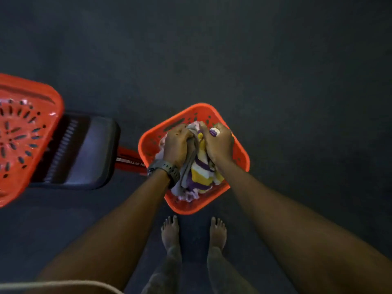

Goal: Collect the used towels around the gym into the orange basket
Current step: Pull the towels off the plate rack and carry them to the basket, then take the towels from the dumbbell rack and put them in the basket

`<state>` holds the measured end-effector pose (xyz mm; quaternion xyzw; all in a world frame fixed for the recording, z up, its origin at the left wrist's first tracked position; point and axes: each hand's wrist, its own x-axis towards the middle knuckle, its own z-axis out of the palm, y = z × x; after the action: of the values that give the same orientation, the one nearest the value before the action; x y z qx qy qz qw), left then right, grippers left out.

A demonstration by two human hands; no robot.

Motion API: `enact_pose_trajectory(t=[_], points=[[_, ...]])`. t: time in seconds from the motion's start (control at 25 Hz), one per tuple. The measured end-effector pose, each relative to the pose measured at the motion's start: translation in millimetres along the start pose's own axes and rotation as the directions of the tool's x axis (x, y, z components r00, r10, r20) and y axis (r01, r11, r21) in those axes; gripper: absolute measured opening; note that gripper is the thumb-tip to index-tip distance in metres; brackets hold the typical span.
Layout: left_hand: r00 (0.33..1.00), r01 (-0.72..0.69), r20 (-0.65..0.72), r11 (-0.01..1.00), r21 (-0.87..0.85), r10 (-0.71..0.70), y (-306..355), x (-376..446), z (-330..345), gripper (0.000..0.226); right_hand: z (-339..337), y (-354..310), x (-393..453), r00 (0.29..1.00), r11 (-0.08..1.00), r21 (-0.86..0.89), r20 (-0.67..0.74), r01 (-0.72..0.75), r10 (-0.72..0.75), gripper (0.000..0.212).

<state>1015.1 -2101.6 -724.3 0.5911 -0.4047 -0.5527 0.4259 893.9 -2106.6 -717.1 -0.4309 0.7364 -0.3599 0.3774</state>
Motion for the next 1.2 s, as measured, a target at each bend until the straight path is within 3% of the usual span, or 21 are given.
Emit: enact_pose_trajectory(t=[0.12,0.16,0.24,0.32,0.4,0.48,0.64,0.76,0.84,0.96,1.08,1.2], points=[[0.999,-0.040,-0.016,0.963,0.265,0.046,-78.2,27.8,1.4,0.022,44.9,80.2,21.7,0.992,0.981,-0.182,0.119,0.068,-0.047,0.028],[0.995,-0.095,0.020,0.910,0.404,0.096,-107.1,35.5,2.1,0.025,60.5,112.1,30.5,0.986,0.951,-0.293,0.162,0.096,-0.050,0.037],[0.979,-0.201,0.141,0.713,0.671,0.144,-168.0,48.5,4.5,0.041,81.6,164.6,41.0,0.976,0.865,-0.492,0.216,0.099,0.011,0.052],[0.977,-0.210,0.163,0.482,0.850,0.138,-218.6,57.0,10.0,0.053,96.5,201.8,48.0,0.971,0.784,-0.609,0.236,0.121,0.033,0.052],[0.974,-0.207,0.159,0.360,0.910,0.159,-260.4,64.6,19.6,0.053,113.0,235.5,52.7,0.971,0.738,-0.653,0.241,0.168,-0.008,0.056],[0.971,-0.227,0.185,0.336,0.914,0.152,-300.8,71.7,21.6,0.059,133.3,272.6,59.8,0.971,0.707,-0.681,0.236,0.191,-0.035,0.057],[0.984,-0.114,0.149,0.307,0.945,-0.094,-355.8,97.8,27.6,0.073,168.1,324.1,86.9,0.967,0.613,-0.767,0.256,0.190,0.020,0.055],[0.986,-0.078,0.122,0.329,0.941,-0.115,-353.4,114.8,31.1,0.076,168.1,320.7,105.3,0.939,0.630,-0.752,0.328,0.196,0.099,0.057],[0.985,-0.048,0.119,0.472,0.880,-0.122,-318.9,113.9,25.8,0.073,158.0,303.9,106.5,0.933,0.715,-0.678,0.344,0.168,0.107,0.057],[0.993,0.029,0.059,0.707,0.707,-0.100,-246.0,109.5,17.5,0.038,137.5,259.8,95.8,0.963,0.854,-0.509,0.268,0.108,0.038,0.048],[0.997,0.070,-0.029,0.803,0.592,-0.065,-153.3,112.5,14.7,0.038,105.4,176.5,91.5,0.991,0.961,-0.270,0.130,0.059,-0.025,0.034],[0.997,0.041,-0.072,0.919,0.393,-0.014,-25.1,98.2,14.9,0.039,55.0,60.3,89.1,0.995,0.999,-0.052,0.098,-0.013,0.018,0.046]])
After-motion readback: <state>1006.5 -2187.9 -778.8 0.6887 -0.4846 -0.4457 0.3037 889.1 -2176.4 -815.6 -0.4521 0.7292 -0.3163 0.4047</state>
